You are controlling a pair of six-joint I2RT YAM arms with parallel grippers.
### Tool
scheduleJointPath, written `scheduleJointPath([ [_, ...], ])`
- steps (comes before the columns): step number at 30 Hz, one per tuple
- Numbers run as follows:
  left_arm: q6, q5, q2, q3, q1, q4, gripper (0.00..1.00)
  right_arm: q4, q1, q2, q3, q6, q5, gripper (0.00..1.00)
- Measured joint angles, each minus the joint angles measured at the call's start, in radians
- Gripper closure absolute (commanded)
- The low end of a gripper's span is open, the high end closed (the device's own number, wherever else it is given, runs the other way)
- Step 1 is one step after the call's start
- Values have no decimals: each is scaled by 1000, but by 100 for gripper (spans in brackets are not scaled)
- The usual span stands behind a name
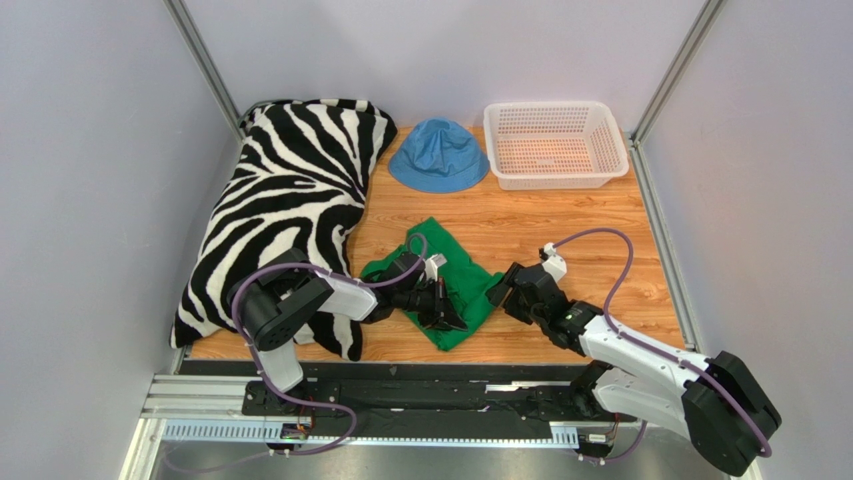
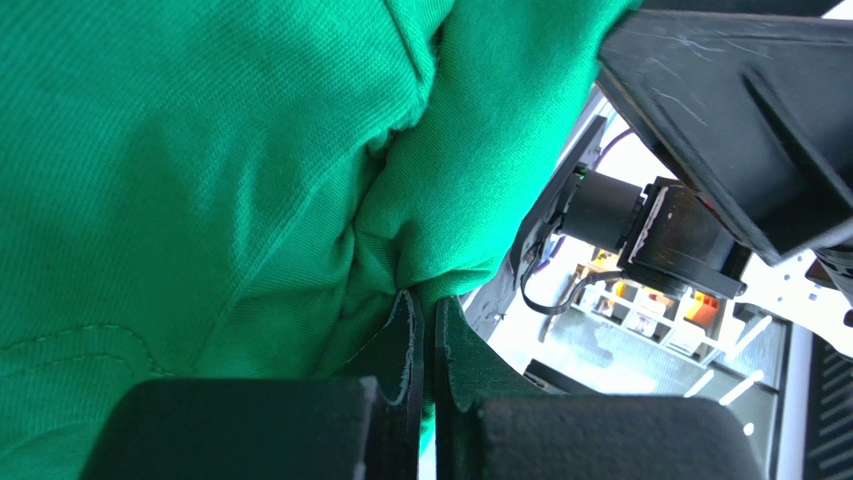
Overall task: Roll the t-shirts
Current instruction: Roll the arm.
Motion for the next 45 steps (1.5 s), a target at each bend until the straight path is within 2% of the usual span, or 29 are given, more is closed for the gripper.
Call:
scheduleJointPath([
  [10,-8,31,17,0,10,21,100,21,1,118,35,-1,4,43],
  [14,-7,39,19,1,13,22,100,24,1,147,51,-2,7,51],
  [18,-4,42,20,4,14,16,99,21,2,186,79,-6,7,88],
  [21,13,45,19,19,14,-13,92,-12,4,207,113,-9,7,99],
  [22,21,47,19,25,14,-25,81,-36,4,219,135,-10,9,100],
  [24,47,43,9,38,14,-63,68,-93,6,243,179,-14,12,100],
  [28,116,12,-49,61,13,-183,59,-204,6,308,269,-29,16,100],
  [37,293,-140,-249,110,-17,-489,54,-386,6,460,425,-45,26,100],
  [41,370,-293,-321,138,-102,-575,53,-455,6,507,486,-49,28,100],
  [45,434,-494,-356,167,-234,-630,53,-529,6,557,554,-57,33,100],
])
